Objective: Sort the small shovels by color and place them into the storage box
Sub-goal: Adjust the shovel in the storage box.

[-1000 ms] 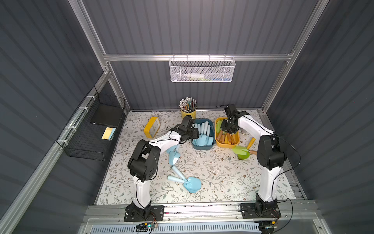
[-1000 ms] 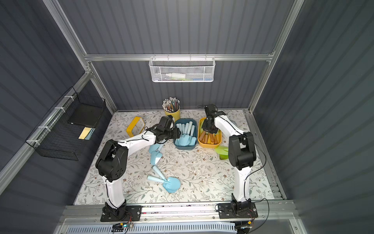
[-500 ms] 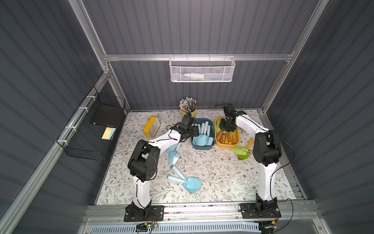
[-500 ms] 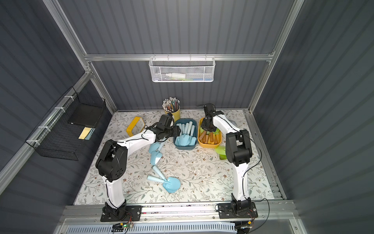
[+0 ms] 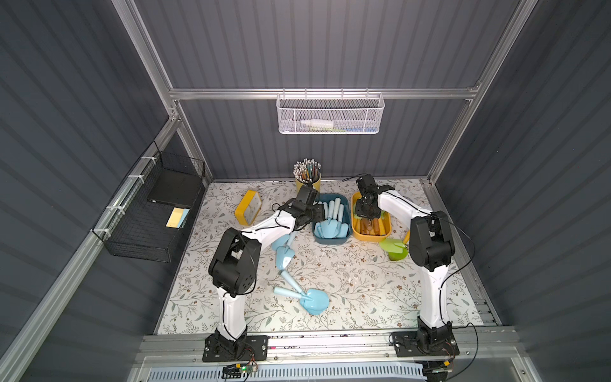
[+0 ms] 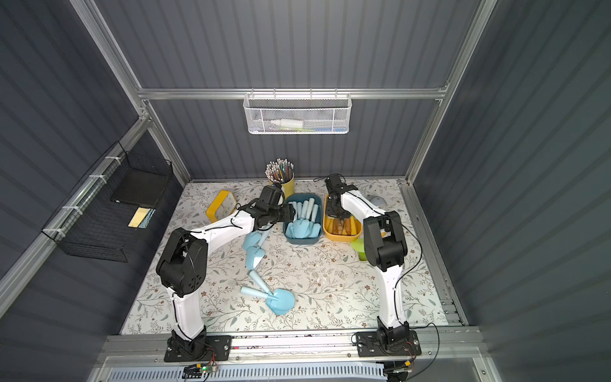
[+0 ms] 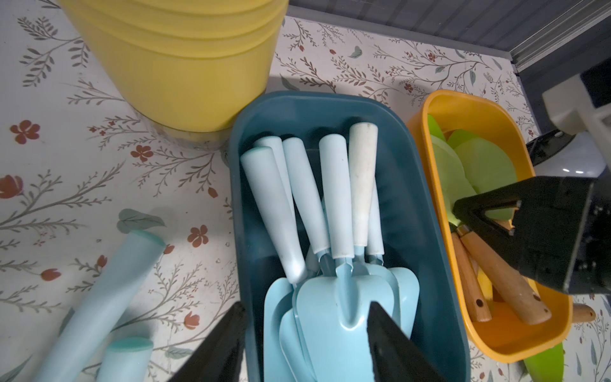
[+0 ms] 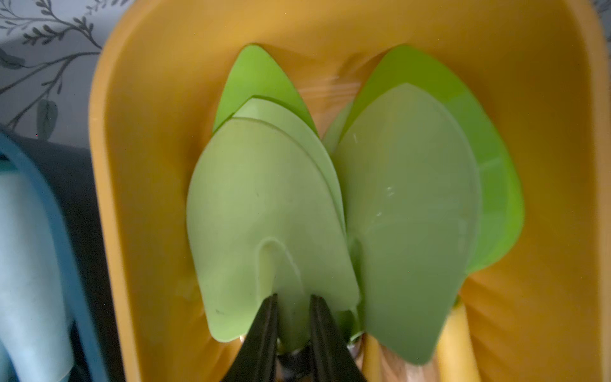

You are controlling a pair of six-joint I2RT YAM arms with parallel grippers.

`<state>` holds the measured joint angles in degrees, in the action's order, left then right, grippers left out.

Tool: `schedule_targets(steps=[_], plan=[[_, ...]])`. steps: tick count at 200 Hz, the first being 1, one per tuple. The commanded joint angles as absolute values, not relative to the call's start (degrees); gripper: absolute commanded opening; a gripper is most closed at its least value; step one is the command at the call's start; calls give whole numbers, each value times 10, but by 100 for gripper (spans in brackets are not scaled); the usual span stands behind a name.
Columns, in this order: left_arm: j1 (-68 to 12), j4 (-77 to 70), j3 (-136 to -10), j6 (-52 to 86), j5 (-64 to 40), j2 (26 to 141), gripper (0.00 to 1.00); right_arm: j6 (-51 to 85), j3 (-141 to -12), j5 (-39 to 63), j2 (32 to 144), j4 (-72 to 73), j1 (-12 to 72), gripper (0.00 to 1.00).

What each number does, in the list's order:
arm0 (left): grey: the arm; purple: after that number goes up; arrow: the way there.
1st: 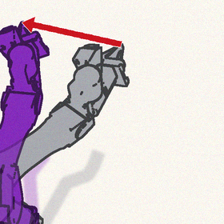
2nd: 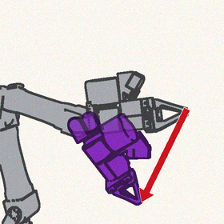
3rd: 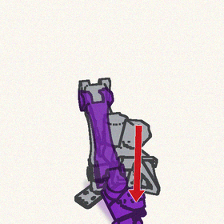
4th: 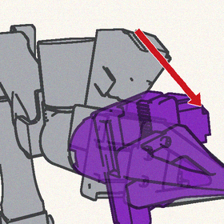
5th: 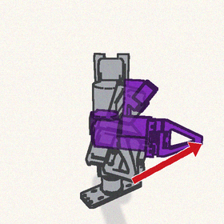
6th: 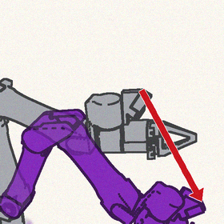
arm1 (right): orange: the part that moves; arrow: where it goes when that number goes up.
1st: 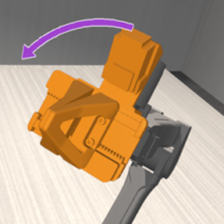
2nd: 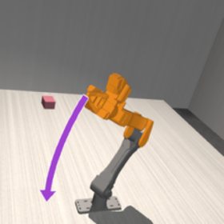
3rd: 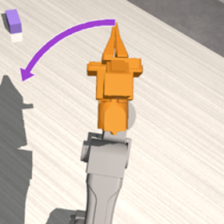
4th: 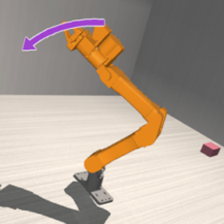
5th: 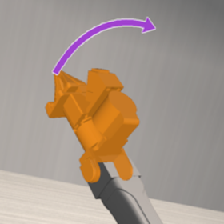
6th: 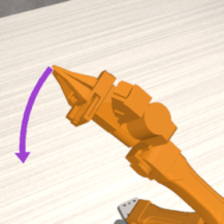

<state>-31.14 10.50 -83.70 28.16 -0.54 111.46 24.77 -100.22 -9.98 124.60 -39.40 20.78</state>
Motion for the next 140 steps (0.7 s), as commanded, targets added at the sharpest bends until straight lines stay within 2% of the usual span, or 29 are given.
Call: schedule_targets(steps=[1, 39, 83, 140], plan=[[-309, 119, -856, 288, 3, 1109, 61, 237, -985, -100, 1289, -466, 213, 21], [-308, 118, -853, 289, 6, 1106, 61, 240, -970, -86, 1218, -418, 214, 22], [-308, 113, -832, 289, 4, 1102, 61, 248, -944, -79, 1135, -392, 214, 27], [-308, 106, -746, 292, 5, 1069, 61, 274, -837, -45, 1038, -363, 219, 28]])
